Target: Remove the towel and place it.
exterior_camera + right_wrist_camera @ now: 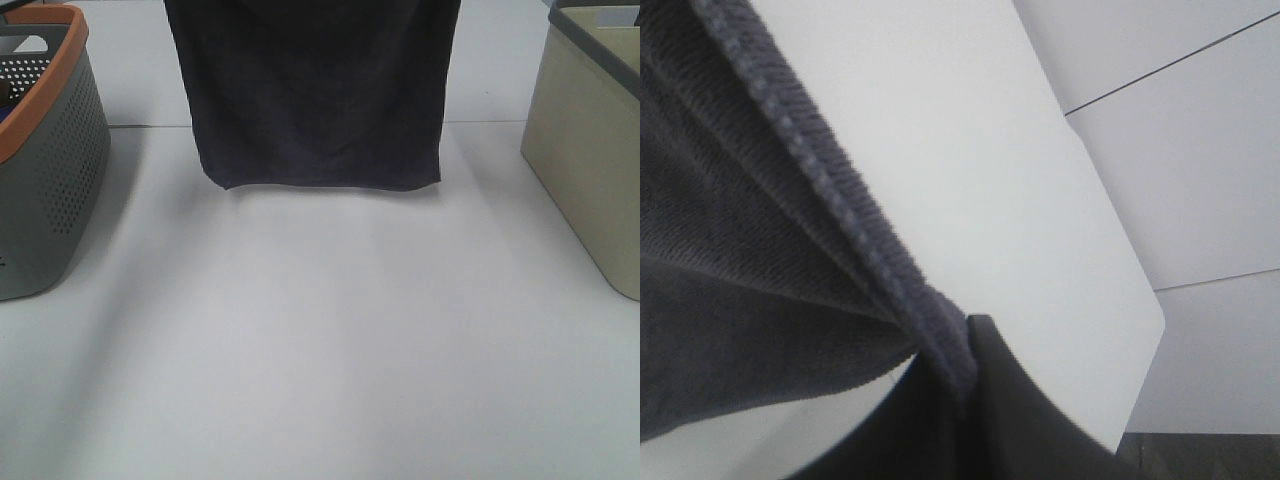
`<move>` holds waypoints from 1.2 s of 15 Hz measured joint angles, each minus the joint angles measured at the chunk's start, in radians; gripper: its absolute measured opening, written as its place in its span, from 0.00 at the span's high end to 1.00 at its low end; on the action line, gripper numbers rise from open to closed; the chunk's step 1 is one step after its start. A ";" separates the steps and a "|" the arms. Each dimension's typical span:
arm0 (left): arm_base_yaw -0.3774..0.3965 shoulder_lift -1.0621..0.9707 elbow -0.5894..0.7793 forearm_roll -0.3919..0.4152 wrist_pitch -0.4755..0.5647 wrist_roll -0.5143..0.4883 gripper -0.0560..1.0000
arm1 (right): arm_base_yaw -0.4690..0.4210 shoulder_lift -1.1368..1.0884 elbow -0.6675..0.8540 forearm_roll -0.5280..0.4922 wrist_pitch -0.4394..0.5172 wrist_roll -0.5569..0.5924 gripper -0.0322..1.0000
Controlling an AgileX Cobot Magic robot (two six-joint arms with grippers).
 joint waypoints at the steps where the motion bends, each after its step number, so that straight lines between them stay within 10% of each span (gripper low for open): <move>1: 0.024 0.040 -0.027 0.014 -0.032 -0.040 0.95 | 0.000 0.065 -0.064 -0.001 -0.010 0.017 0.95; 8: 0.090 0.273 -0.348 0.475 -0.068 -0.378 0.95 | -0.001 0.286 -0.381 -0.026 0.012 0.091 0.95; 11: 0.088 0.276 -0.178 0.668 -0.152 -0.387 0.95 | -0.001 0.236 -0.144 -0.068 0.061 0.225 0.95; 18: 0.079 0.203 0.170 0.854 -0.231 -0.416 0.95 | -0.001 -0.058 0.532 -0.085 -0.206 0.310 0.95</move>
